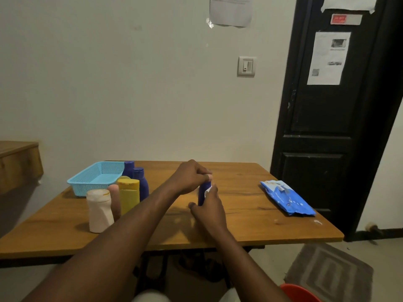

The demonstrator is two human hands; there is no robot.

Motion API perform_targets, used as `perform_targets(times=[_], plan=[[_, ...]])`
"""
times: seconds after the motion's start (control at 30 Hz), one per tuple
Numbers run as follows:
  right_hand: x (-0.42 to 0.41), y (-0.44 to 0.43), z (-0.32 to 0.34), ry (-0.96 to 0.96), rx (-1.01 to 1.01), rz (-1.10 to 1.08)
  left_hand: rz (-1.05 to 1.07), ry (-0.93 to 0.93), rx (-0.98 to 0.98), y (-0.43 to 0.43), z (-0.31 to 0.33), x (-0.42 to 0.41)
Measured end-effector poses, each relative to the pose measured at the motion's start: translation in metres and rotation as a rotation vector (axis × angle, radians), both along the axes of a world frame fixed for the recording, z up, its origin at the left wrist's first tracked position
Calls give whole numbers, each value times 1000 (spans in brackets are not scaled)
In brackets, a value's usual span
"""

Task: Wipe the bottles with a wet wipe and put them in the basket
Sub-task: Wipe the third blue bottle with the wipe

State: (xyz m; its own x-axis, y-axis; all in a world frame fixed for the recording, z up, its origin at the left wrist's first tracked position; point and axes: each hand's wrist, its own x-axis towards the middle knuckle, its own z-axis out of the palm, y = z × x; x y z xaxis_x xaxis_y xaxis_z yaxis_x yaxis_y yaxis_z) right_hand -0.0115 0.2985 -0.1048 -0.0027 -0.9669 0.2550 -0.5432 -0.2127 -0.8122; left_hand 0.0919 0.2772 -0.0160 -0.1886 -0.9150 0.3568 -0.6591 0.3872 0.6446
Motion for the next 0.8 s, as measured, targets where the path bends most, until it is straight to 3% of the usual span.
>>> perform_targets(times=[0.17,0.37,0.5,0.67,0.8], plan=[[22,31,-19,103,-93,-31,5,15,-20,1,-1,-1],[29,19,4,178,-101,-78,-18,-9,-23,2,1,-2],[23,4,5,104,-99,-63,-10,-12,-21,1,1,-2],[1,-12,-9,-199,99,36,9,-8,10,1,-1,1],[-1,2,-28,-234,52,48,-7,-38,4,3,0,3]])
